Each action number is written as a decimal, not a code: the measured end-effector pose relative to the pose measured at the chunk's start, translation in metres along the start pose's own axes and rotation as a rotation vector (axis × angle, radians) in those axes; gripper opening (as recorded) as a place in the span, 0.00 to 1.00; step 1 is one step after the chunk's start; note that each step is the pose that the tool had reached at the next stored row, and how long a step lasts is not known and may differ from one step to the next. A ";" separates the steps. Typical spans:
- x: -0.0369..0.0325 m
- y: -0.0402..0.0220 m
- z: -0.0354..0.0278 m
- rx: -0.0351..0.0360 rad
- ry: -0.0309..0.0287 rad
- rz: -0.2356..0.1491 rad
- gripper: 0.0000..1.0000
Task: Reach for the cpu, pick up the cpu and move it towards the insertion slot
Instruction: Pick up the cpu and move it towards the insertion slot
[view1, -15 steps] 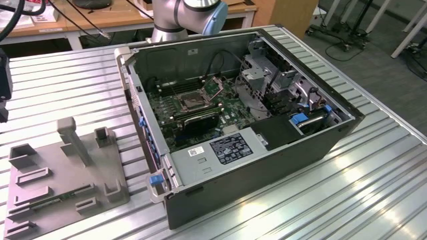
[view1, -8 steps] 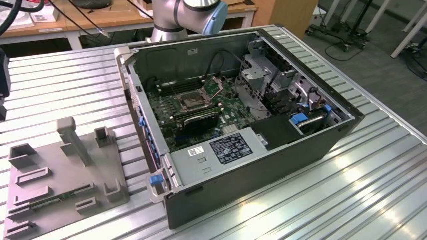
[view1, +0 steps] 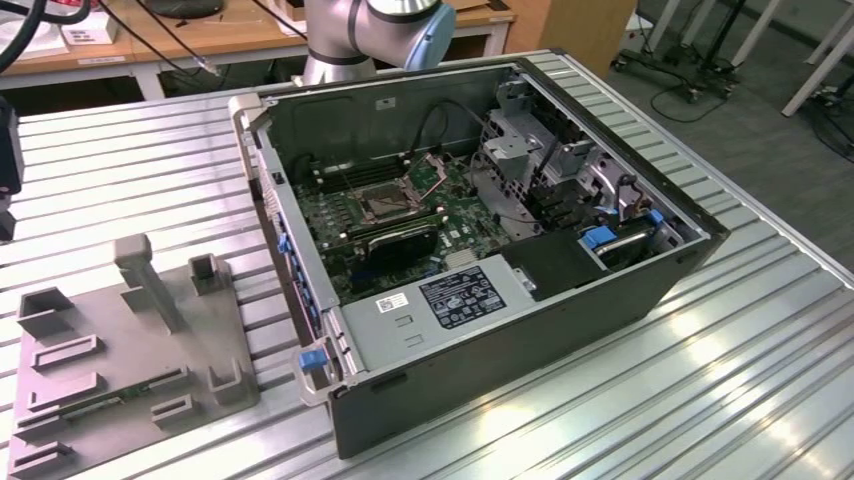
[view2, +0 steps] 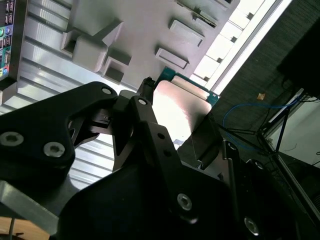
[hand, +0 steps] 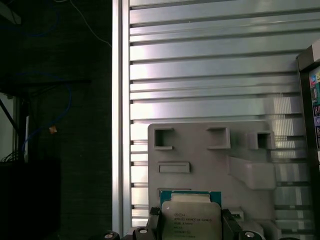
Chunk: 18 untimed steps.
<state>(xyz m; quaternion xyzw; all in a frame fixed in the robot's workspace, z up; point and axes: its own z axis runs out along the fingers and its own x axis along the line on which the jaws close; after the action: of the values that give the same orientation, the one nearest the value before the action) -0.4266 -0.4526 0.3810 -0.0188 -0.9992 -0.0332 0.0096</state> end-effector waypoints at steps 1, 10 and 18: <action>-0.0006 0.0000 0.0000 0.0000 0.0000 0.000 0.55; -0.0060 0.0002 -0.0001 0.0000 -0.0001 0.000 0.55; -0.0103 0.0004 -0.0001 0.0000 -0.0001 0.000 0.55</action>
<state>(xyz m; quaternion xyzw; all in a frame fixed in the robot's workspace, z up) -0.4163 -0.4526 0.3809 -0.0188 -0.9992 -0.0332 0.0095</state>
